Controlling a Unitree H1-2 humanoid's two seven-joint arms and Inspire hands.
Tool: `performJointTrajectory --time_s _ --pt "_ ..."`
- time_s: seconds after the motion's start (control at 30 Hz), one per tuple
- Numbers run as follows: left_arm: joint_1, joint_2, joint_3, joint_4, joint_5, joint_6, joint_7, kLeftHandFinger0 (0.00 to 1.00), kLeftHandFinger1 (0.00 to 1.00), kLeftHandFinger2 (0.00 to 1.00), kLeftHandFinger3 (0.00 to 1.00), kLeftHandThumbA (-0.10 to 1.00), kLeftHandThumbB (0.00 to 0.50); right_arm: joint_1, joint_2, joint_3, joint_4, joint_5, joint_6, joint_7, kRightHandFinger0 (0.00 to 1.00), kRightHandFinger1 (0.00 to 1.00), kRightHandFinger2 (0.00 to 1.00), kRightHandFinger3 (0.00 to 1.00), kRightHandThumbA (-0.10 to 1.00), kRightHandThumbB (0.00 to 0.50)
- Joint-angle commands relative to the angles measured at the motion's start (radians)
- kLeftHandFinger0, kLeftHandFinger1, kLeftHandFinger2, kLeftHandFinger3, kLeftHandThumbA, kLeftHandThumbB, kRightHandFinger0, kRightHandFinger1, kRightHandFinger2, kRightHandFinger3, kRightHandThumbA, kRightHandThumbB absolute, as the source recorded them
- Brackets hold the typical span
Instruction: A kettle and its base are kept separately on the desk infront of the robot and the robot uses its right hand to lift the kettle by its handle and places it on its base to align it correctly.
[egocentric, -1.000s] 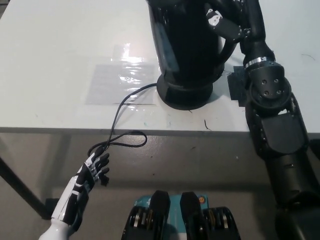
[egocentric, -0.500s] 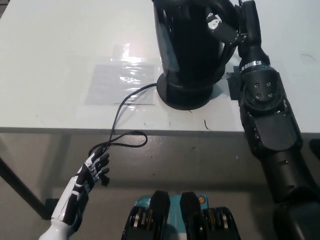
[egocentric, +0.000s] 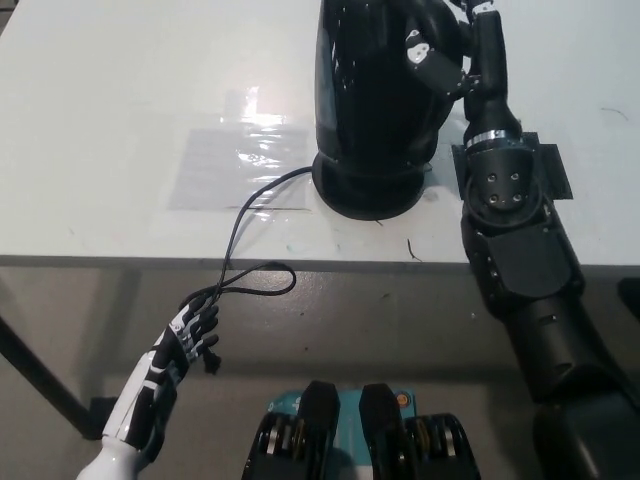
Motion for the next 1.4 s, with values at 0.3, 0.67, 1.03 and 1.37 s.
performJointTrajectory --time_s 0.3,0.67,1.03,1.37 --pt "-0.007 0.028 0.01 -0.025 0.0 -0.024 -0.017 1.0 1.0 1.0 1.0 1.0 0.086 0.084 0.07 -0.023 -0.138 0.048 -0.11 -0.018 0.0 0.26 0.69 0.77 -0.1 0.109" --pt "-0.011 0.033 0.007 -0.011 0.002 -0.045 -0.019 1.0 1.0 1.0 1.0 1.0 0.044 0.177 0.079 -0.016 -0.204 0.058 -0.116 0.01 0.0 0.32 0.77 0.8 -0.1 0.089" --pt "-0.021 0.034 0.01 -0.013 -0.009 -0.037 -0.021 1.0 1.0 1.0 1.0 1.0 0.06 0.214 0.071 -0.016 -0.214 0.063 -0.107 0.017 0.0 0.31 0.76 0.81 -0.1 0.101" --pt "-0.031 0.039 0.009 -0.013 -0.001 -0.037 -0.02 1.0 1.0 1.0 1.0 1.0 0.08 0.203 0.053 0.015 -0.187 0.005 -0.125 0.003 0.0 0.37 0.78 0.82 -0.1 0.111"
